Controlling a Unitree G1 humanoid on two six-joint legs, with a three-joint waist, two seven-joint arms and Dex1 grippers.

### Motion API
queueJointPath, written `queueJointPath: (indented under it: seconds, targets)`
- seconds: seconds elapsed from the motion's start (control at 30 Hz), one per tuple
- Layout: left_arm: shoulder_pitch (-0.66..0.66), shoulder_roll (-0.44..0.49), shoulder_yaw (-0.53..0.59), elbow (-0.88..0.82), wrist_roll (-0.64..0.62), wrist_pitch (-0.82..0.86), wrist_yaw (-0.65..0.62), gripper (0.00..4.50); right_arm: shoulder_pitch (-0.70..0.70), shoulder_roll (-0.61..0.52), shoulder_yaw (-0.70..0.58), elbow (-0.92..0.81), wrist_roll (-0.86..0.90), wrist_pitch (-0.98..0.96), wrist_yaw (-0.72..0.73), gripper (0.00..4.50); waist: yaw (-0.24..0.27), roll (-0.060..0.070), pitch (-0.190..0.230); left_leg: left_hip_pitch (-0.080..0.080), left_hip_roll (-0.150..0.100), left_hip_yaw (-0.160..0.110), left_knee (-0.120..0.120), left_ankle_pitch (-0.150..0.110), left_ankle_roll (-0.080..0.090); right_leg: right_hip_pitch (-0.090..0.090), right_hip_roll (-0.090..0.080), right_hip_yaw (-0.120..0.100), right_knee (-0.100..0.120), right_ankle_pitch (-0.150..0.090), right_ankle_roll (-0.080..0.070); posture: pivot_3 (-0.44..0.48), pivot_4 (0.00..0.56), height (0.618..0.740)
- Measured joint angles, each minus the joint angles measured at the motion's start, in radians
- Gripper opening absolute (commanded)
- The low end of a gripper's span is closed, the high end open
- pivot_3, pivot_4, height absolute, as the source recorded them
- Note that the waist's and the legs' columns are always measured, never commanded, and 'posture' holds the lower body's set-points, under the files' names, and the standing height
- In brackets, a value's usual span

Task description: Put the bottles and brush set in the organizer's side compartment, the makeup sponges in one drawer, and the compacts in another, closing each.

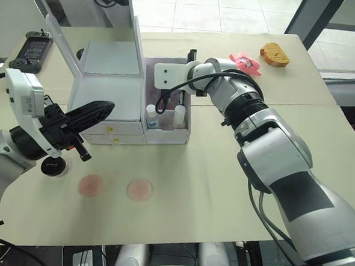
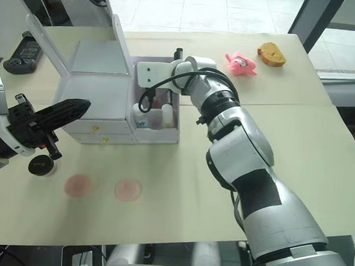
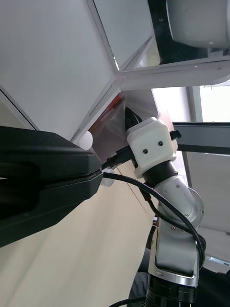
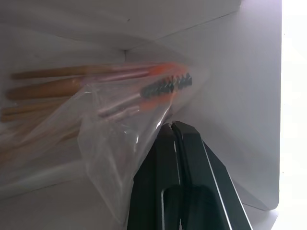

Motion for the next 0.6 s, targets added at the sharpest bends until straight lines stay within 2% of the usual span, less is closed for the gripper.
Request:
queueJointPath:
  seconds: [0.13,0.27,0.43,0.6]
  targets:
    - [0.000,0.002,-0.002,-0.001,0.002,0.000,0.002,0.00,-0.007,-0.012,-0.018,0.004,0.003,-0.028,-0.024,0.01,-0.003,0.000,0.000,-0.001,0.000,0.000,0.000,0.000,0.000,-0.001,0.000,0.000,0.000,0.000,0.000,0.000,0.150,0.740]
    - [-0.001,0.002,-0.012,0.008,0.029,-0.002,-0.001,0.00,-0.074,-0.085,-0.100,-0.010,0.058,-0.062,0.005,0.01,-0.004,0.000,0.000,-0.003,0.000,0.000,0.000,0.001,-0.001,-0.003,0.000,0.000,0.000,0.000,0.000,0.000,0.150,0.740]
    - [-0.047,0.005,-0.013,0.060,0.053,-0.023,-0.027,0.00,-0.122,-0.183,-0.255,-0.121,0.225,-0.062,0.189,0.01,-0.009,0.000,0.000,-0.003,0.000,0.000,0.000,0.001,-0.001,-0.002,0.000,-0.001,0.000,0.000,0.000,0.000,0.150,0.740]
    - [-0.057,0.039,0.009,0.130,0.085,-0.040,-0.073,0.00,-0.039,-0.292,-0.389,-0.252,0.399,0.031,0.401,0.01,-0.006,0.000,0.000,-0.003,0.000,0.000,0.000,0.001,-0.001,-0.001,0.000,-0.001,-0.001,0.000,0.000,0.000,0.150,0.740]
